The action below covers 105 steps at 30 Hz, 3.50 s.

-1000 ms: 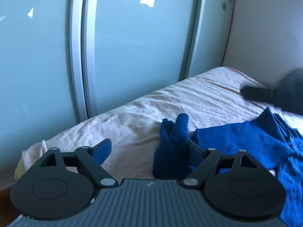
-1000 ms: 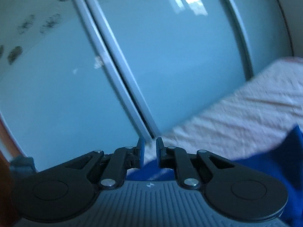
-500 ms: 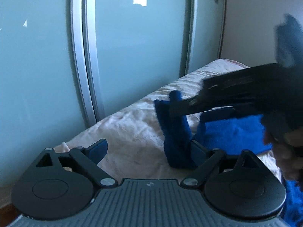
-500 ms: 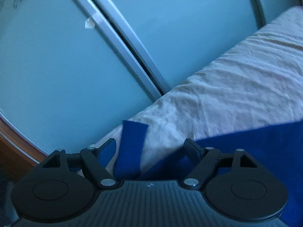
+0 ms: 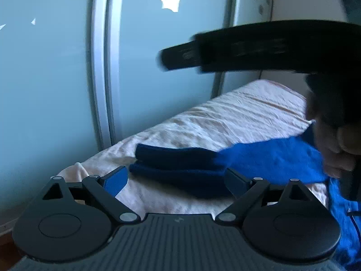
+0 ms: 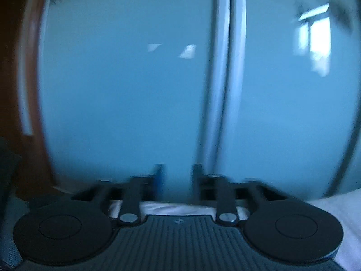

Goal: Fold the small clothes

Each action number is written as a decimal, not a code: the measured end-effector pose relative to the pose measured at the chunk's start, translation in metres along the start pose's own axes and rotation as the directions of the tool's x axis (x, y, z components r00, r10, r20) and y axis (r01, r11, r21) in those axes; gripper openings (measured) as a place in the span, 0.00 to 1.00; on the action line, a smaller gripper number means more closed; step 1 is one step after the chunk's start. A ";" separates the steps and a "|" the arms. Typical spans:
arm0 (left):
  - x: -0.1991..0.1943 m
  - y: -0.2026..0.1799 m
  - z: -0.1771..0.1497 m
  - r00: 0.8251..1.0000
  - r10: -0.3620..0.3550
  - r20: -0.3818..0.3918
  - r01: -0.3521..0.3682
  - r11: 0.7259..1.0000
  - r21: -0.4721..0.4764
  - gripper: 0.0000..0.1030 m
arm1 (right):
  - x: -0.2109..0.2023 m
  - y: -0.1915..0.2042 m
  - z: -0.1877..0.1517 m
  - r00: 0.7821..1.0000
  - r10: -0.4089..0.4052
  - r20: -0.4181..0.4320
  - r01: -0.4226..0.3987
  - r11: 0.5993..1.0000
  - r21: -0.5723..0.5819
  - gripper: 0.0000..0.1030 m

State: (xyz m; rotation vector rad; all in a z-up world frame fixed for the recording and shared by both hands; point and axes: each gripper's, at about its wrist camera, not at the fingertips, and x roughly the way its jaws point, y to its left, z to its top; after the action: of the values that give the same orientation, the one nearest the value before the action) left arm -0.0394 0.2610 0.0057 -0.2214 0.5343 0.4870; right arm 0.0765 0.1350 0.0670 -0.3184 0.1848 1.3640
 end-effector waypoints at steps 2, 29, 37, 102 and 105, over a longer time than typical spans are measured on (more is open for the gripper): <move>0.003 0.005 0.001 1.000 0.003 0.001 -0.003 0.999 -0.046 0.91 | -0.011 -0.010 -0.002 0.997 -0.082 0.010 0.081 0.995 0.058 0.57; -0.026 0.058 0.000 0.979 -0.162 0.121 0.201 0.735 -0.648 0.07 | -0.058 0.065 -0.100 0.978 -0.143 -0.154 0.080 0.931 -0.356 0.08; 0.004 0.070 -0.012 0.987 -0.158 0.006 0.117 0.703 -0.702 0.77 | -0.056 0.058 -0.111 0.960 -0.178 -0.216 0.101 0.939 -0.328 0.14; -0.013 -0.278 0.062 0.808 -0.588 0.020 0.576 0.798 0.178 0.02 | -0.282 -0.140 -0.138 0.794 -0.600 -0.095 0.490 0.540 0.685 0.76; -0.013 -0.298 0.061 0.796 -0.605 0.009 0.591 0.780 0.205 0.02 | -0.298 -0.148 -0.140 0.769 -0.631 -0.104 0.515 0.514 0.685 0.76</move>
State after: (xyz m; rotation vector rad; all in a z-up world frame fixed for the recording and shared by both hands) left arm 0.1259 0.0190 0.0872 -0.1746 0.4041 -0.1857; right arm 0.1691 -0.2129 0.0452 0.3539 0.3975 0.5576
